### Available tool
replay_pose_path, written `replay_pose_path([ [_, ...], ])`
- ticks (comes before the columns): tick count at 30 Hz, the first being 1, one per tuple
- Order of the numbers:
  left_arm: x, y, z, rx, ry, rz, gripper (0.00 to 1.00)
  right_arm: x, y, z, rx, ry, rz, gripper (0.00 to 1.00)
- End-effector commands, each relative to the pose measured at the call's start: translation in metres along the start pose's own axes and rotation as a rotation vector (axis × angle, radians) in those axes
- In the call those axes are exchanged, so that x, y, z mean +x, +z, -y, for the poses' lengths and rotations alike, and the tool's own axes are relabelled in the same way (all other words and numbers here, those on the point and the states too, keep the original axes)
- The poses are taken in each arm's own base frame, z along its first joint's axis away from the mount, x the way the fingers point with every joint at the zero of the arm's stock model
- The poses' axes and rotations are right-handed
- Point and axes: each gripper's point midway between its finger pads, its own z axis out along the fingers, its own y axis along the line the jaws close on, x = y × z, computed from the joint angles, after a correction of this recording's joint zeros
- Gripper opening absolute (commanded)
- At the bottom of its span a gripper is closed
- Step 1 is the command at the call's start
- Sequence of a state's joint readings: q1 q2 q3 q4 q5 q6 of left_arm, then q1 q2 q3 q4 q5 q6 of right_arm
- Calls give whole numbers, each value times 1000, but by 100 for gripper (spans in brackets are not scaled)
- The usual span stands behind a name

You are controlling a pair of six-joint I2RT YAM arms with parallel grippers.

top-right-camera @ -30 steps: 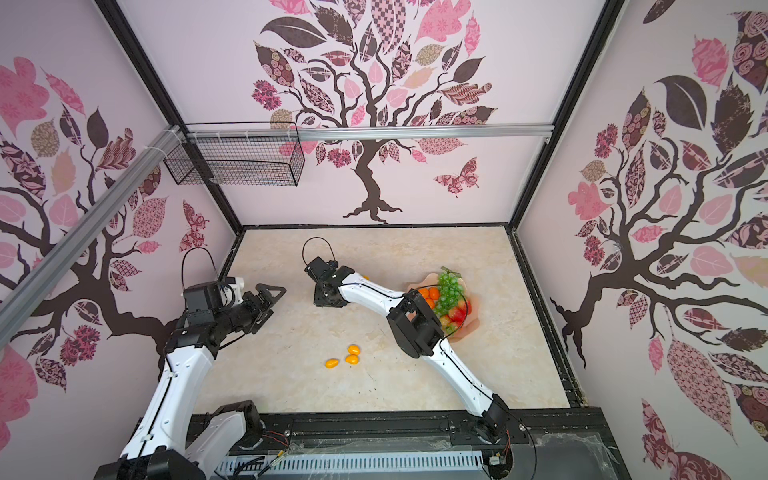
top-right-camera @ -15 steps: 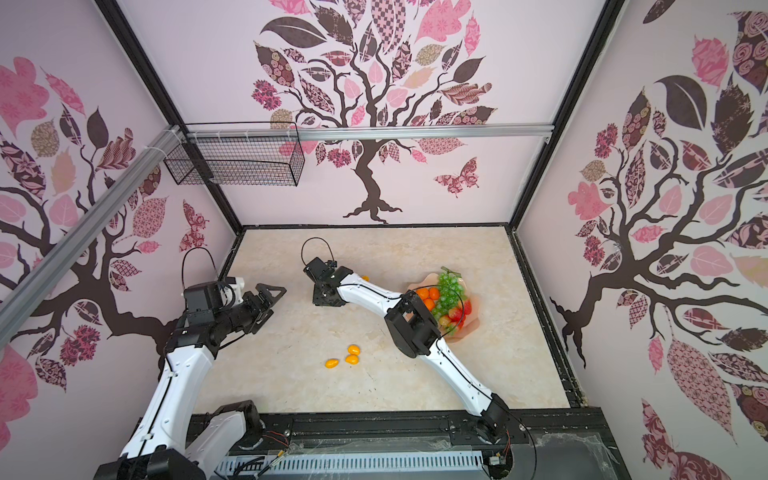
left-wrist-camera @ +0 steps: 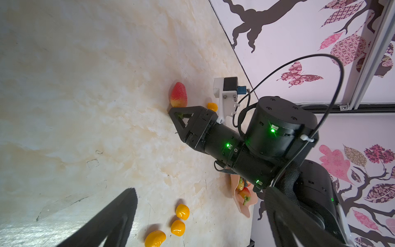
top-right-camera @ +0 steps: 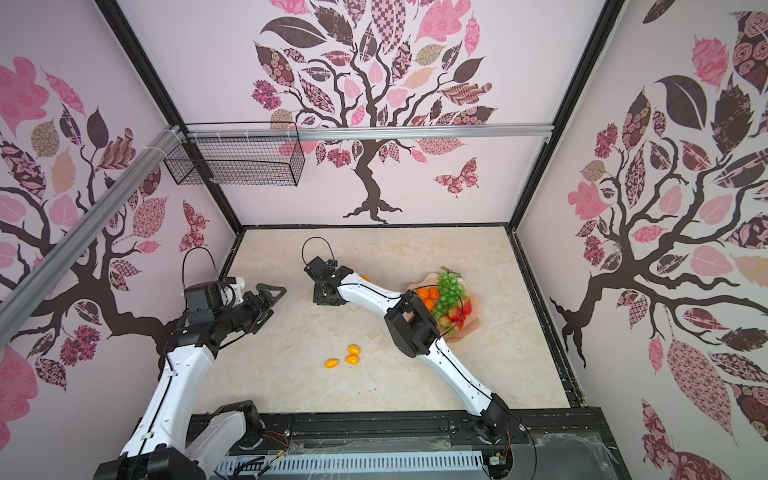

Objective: Arrange fruit in a fruit bowl
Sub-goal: Pick up the fruit from the center of the table.

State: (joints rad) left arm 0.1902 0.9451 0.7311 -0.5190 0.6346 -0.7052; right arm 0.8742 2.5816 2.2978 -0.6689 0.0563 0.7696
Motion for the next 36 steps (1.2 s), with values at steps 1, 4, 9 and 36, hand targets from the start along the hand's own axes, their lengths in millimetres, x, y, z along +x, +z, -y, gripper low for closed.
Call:
replay_pose_path([
  [1,-1,2,0,12,6,1,97,22,33,28,86,-6,-63,31],
  [4,-1,2,0,12,5,0,97,23,35,29,85,-5,-66,27],
  [9,-1,2,0,13,7,1,97,23,36,31,88,-3,-71,20],
  [36,44,7,43,128,162,-110,98,-33,-103,-1,-228,4,140,0],
])
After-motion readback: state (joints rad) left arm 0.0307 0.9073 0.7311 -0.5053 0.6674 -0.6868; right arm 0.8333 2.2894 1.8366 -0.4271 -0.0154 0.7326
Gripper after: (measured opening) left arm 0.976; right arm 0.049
